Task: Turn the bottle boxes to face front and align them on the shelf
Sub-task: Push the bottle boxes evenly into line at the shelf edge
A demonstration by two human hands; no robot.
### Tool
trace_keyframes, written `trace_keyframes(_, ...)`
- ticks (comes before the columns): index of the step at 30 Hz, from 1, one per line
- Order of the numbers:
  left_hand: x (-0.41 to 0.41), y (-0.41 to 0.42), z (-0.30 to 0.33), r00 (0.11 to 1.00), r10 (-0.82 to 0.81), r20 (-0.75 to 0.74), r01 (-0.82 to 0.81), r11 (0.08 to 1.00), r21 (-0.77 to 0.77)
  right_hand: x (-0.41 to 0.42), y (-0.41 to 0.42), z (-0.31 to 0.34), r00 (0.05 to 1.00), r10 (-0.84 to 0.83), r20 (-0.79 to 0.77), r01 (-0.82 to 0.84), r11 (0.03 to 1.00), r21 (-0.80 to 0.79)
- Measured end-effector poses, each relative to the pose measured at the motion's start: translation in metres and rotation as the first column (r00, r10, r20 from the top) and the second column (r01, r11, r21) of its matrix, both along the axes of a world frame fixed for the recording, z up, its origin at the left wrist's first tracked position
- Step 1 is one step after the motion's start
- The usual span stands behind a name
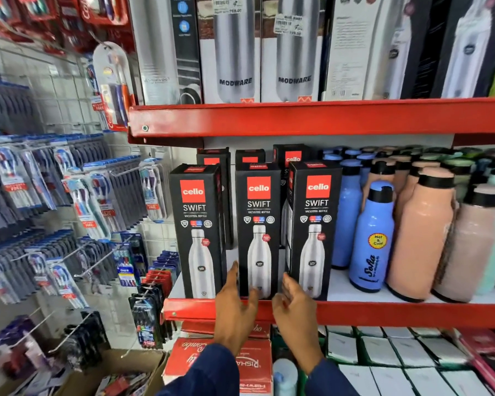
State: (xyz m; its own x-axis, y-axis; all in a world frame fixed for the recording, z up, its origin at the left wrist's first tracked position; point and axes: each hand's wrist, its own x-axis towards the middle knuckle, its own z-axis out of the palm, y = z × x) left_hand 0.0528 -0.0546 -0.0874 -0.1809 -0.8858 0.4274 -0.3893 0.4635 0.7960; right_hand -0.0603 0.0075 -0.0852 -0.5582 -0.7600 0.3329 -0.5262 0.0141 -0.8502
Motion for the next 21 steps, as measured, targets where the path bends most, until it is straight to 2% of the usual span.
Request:
trace_keyframes(10, 0.005, 0.009, 0.006, 1.0, 0.001, -0.032, 0.0, 0.999, 0.036, -0.001, 0.003, 0.003, 0.997, 0.076, -0.013, -0.076, 0.997, 0.004)
trace_keyframes(15, 0.008, 0.018, 0.009, 0.998, -0.044, -0.054, 0.045, 0.999, 0.025, -0.001, 0.005, 0.002, 0.998, 0.068, -0.017, -0.068, 0.998, -0.009)
trace_keyframes(21, 0.011, 0.019, 0.009, 1.0, 0.013, -0.029, -0.012, 1.0, 0.025, 0.001, 0.004, 0.0, 0.999, 0.042, -0.016, -0.042, 0.999, -0.008)
